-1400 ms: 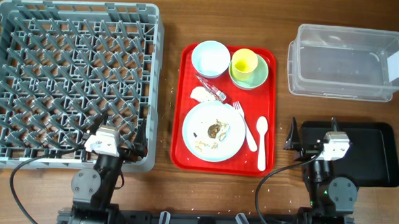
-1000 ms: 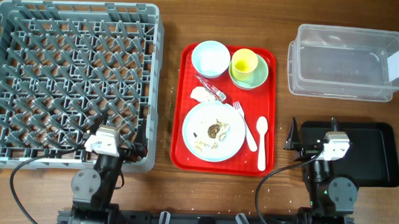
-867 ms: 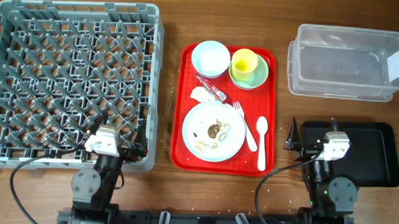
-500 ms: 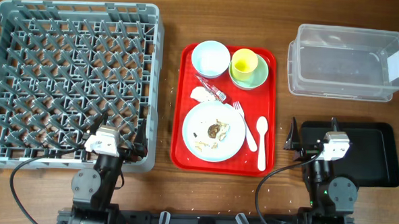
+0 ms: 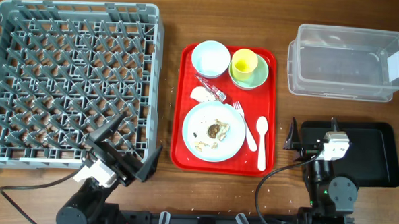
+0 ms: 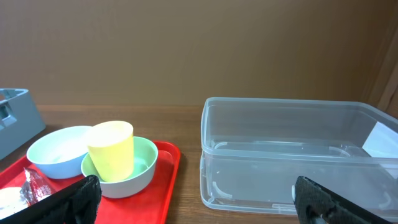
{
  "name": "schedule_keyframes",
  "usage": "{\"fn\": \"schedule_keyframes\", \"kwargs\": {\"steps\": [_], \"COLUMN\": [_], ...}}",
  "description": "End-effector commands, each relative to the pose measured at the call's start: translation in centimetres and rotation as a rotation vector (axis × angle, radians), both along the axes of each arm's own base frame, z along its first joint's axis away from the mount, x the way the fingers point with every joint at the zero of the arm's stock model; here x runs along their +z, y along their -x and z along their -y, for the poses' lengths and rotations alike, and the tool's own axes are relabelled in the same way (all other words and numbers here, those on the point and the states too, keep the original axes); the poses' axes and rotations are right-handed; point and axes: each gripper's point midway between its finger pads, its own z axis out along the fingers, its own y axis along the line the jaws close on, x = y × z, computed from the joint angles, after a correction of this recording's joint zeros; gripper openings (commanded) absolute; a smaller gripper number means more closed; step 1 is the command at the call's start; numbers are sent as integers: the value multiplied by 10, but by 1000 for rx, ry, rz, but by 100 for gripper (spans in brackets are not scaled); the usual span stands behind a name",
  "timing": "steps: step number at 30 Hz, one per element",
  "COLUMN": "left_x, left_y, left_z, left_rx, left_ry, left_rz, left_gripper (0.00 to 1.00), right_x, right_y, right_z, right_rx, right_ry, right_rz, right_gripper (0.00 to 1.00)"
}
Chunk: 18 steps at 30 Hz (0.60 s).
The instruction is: Sort waste into correct bins and load items into the dishwasher rack
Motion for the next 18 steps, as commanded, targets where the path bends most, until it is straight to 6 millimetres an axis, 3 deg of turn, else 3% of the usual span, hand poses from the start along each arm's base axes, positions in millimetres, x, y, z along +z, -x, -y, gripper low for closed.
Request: {"fn": "schedule_keyframes", "kwargs": {"steps": [1, 3, 6, 9, 11, 14, 15, 18], "left_x": [32, 42, 53, 37, 11, -27, -52, -78], "left_y": [-19, -51, -120, -175, -210, -224, -224, -235], "left_z": [-23, -16, 20, 59, 92, 150, 171, 211], "left_rx": [123, 133, -23, -85, 8, -52, -86, -105], "left_ry": [101, 17, -138, -308, -490, -587, -629, -663], "left_rz": [-105, -302, -704, -1048, -1179, -1195, -1222, -1172], "left_gripper": [100, 100, 100, 100, 100, 100, 100, 100], "right_x": [0, 0, 0, 0, 0, 0, 0, 0], "right_y": [0, 0, 0, 0, 0, 0, 0, 0], "right_z": [-2, -2, -2, -2, -2, -2, -2, -2], "right_rx": [14, 14, 14, 14, 14, 14, 14, 14], "right_ry": [-11, -11, -11, -11, -11, -11, -11, -11], "right_rz": [0, 0, 0, 0, 0, 0, 0, 0], "right_gripper": [100, 100, 100, 100, 100, 100, 100, 100]}}
